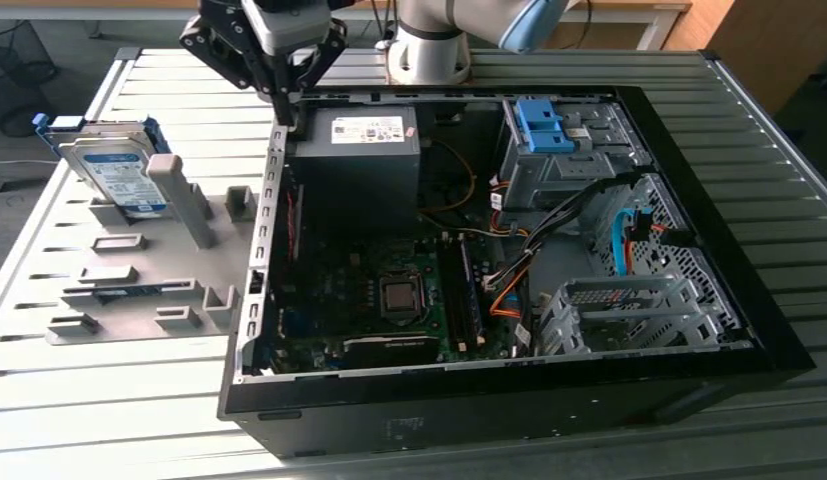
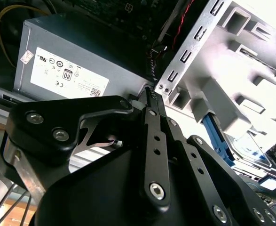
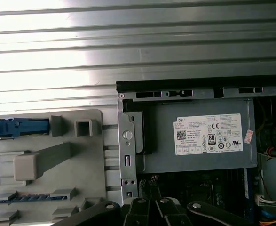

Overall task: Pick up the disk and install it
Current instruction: 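Reach for the disk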

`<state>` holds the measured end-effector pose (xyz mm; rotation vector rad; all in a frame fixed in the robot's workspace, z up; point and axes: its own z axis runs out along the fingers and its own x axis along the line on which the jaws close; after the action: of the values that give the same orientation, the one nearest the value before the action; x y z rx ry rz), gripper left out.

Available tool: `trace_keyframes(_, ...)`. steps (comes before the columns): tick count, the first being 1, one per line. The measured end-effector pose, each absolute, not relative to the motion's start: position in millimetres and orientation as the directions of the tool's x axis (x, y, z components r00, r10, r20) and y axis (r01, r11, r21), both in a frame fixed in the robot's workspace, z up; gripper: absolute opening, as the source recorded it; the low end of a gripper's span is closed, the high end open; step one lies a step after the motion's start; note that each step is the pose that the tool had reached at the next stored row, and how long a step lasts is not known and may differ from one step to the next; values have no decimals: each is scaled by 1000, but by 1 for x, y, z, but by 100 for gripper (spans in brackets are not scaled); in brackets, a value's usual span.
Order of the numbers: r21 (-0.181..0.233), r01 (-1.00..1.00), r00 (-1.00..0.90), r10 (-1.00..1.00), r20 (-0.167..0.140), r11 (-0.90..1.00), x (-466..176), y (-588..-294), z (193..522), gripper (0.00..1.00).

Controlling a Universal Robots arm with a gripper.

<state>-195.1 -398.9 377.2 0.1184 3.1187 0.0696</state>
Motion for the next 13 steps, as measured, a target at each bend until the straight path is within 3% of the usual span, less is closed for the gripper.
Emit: trace_keyframes(13, 45, 75, -997, 76, -18, 996, -203, -399, 375, 11)
